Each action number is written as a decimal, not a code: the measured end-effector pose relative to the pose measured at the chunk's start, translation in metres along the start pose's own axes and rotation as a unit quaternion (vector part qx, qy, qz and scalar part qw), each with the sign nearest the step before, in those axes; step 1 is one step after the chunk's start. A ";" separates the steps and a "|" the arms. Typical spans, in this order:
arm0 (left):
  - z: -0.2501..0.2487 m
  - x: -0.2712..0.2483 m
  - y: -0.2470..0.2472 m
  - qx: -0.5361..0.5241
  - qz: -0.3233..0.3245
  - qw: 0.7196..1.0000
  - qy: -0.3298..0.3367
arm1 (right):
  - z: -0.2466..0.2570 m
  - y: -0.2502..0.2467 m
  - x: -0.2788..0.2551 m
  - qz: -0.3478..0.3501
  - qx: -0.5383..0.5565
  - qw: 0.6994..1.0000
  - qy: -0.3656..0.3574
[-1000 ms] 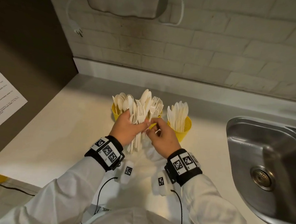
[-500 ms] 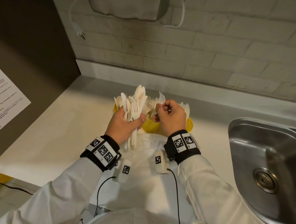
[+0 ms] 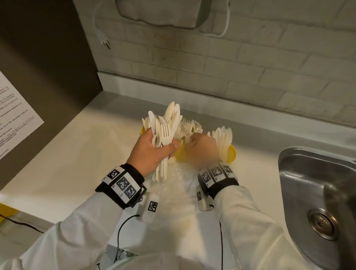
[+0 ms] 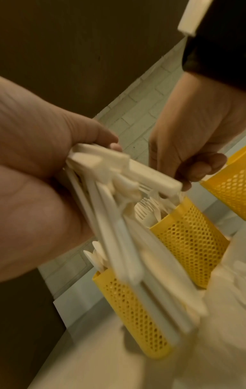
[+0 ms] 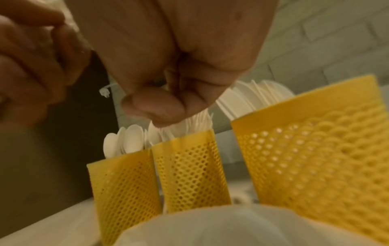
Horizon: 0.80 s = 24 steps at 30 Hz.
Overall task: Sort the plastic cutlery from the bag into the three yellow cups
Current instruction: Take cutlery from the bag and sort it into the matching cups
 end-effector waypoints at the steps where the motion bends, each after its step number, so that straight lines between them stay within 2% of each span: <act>1: 0.001 0.000 0.000 0.000 0.003 1.000 -0.001 | 0.002 -0.002 -0.001 -0.010 0.000 1.000 -0.007; 4: 0.002 -0.001 0.000 -0.009 0.007 1.000 -0.004 | 0.013 -0.013 0.000 -0.058 -0.008 0.997 -0.043; 8: -0.002 -0.004 0.007 -0.037 0.021 0.999 -0.004 | 0.026 -0.005 0.000 -0.023 -0.105 0.990 -0.090; 10: -0.010 -0.004 0.009 -0.040 0.032 0.999 0.008 | 0.028 -0.010 -0.003 -0.026 -0.097 0.991 -0.085; 13: -0.024 -0.002 0.006 -0.047 0.044 0.997 0.036 | 0.034 -0.032 -0.014 -0.083 0.015 0.994 -0.072; 15: -0.038 0.001 0.002 -0.065 0.037 0.996 0.053 | 0.032 -0.040 -0.028 -0.084 0.188 0.978 -0.025; 16: -0.048 0.002 -0.001 -0.074 0.028 0.994 0.070 | 0.032 -0.032 -0.035 -0.043 0.305 0.951 0.019; 17: -0.061 0.002 -0.002 -0.079 0.020 0.992 0.092 | 0.035 -0.018 -0.042 0.023 0.416 0.907 0.068; 18: -0.074 0.001 -0.001 -0.082 0.015 0.990 0.115 | 0.044 -0.004 -0.051 0.092 0.491 0.859 0.109; 20: -0.095 -0.003 0.007 -0.079 0.021 0.985 0.150 | 0.069 0.011 -0.063 0.200 0.580 0.779 0.128; 22: -0.105 -0.005 0.019 -0.073 0.034 0.985 0.154 | 0.091 0.007 -0.066 0.244 0.670 0.691 0.123; 23: -0.103 -0.006 0.022 -0.066 0.036 0.986 0.150 | 0.097 0.002 -0.065 0.246 0.699 0.661 0.119; 24: -0.100 -0.007 0.024 -0.069 0.032 0.987 0.142 | 0.101 -0.004 -0.064 0.242 0.716 0.646 0.111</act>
Point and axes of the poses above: each hand's wrist, its own x-axis towards the middle knuckle, its own y-axis out of the palm, z = x × y, the point moved 10 cm from there along x, towards the middle knuckle, and after that the axes turned 8 degrees about -x, right-handed, at the moved point
